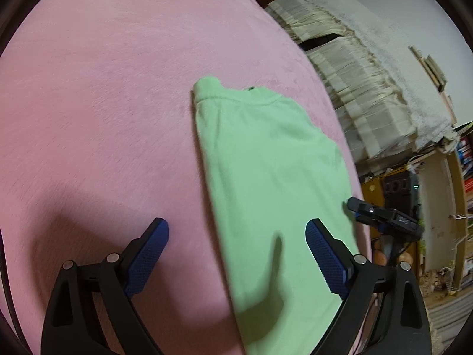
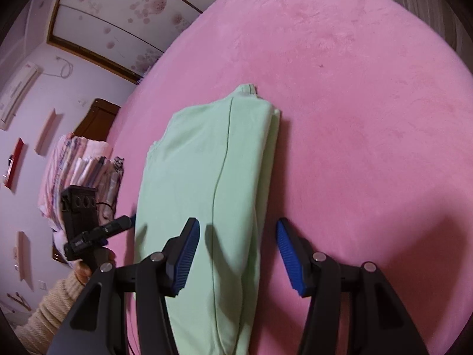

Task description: Fold small clothes

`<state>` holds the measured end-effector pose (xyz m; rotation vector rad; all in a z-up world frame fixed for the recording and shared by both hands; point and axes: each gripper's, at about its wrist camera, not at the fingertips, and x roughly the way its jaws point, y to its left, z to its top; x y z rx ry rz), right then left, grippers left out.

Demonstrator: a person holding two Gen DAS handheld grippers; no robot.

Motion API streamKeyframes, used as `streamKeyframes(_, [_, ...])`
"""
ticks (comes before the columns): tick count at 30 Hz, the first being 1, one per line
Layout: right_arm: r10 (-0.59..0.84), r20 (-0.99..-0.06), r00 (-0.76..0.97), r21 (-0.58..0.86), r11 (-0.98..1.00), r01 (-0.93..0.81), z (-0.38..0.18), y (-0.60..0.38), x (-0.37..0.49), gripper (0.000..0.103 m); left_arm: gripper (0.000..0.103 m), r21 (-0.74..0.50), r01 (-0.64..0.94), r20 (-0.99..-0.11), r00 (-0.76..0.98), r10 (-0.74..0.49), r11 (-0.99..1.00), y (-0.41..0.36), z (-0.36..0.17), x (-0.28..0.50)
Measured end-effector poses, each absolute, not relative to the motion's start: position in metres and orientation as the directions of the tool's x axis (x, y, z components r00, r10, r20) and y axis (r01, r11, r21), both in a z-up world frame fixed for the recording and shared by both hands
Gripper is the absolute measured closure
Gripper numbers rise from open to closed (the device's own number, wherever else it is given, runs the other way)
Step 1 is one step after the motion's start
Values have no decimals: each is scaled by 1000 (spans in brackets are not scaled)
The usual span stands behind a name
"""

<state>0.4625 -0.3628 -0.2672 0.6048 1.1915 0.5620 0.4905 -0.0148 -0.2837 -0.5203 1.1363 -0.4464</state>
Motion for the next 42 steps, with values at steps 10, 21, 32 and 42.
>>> streamKeyframes(10, [764, -585, 271, 769, 629, -113, -280, -348, 494, 49, 11, -712, 168, -606, 343, -717, 682, -34, -292, 513])
streamKeyframes(21, [730, -605, 318, 730, 668, -145, -278, -343, 501, 84, 68, -683, 135, -611, 431, -663, 718, -27, -296, 514])
streamKeyframes(32, [566, -685, 458, 505, 823, -261, -217, -312, 470, 94, 99, -463, 123, -708, 545, -449, 878, -45, -251, 489])
streamKeyframes(42, [511, -620, 596, 412, 858, -306, -96, -286, 390, 95, 99, -372, 181, -645, 655, -393, 911, -41, -124, 408])
